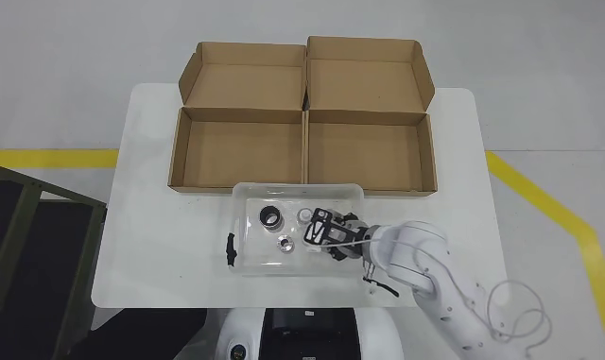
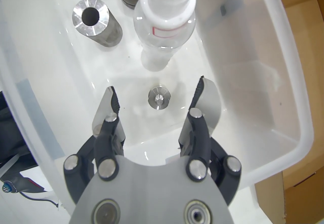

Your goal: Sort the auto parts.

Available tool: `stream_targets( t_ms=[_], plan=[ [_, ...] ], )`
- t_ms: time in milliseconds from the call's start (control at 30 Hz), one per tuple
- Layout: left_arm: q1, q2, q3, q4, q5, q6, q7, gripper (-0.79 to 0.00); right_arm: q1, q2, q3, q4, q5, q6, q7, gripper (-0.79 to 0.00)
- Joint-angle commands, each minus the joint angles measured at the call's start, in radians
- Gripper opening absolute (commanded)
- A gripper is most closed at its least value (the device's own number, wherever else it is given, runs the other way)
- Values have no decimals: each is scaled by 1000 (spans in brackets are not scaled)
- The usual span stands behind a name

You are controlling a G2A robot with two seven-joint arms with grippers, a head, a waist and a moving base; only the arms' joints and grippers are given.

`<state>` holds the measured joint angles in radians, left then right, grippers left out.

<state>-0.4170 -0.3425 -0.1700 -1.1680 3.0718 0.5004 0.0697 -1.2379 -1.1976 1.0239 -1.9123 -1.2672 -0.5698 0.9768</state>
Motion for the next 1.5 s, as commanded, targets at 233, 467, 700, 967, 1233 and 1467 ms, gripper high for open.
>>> stream_targets(
  t_ms=[233, 467, 700, 967, 1233, 1467],
  plan=[
    [0, 0, 0, 0, 0, 0, 0, 0, 19, 0, -27, 25, -24, 23, 16, -409],
    [0, 0, 0, 0, 0, 0, 0, 0, 21, 2, -35, 28, -36, 37, 19, -502],
    [0, 0, 0, 0, 0, 0, 0, 0, 20, 5, -35, 10, -43, 42, 22, -785],
    [0, 0, 0, 0, 0, 0, 0, 0, 15, 9, -31, -68, -26, 39, 49, -785],
    [0, 0, 0, 0, 0, 0, 0, 0, 18, 16, -28, -193, -3, 29, 146, -785],
    [0, 0, 0, 0, 0, 0, 0, 0, 12, 22, -1, -309, 21, 44, 157, -785]
  ],
)
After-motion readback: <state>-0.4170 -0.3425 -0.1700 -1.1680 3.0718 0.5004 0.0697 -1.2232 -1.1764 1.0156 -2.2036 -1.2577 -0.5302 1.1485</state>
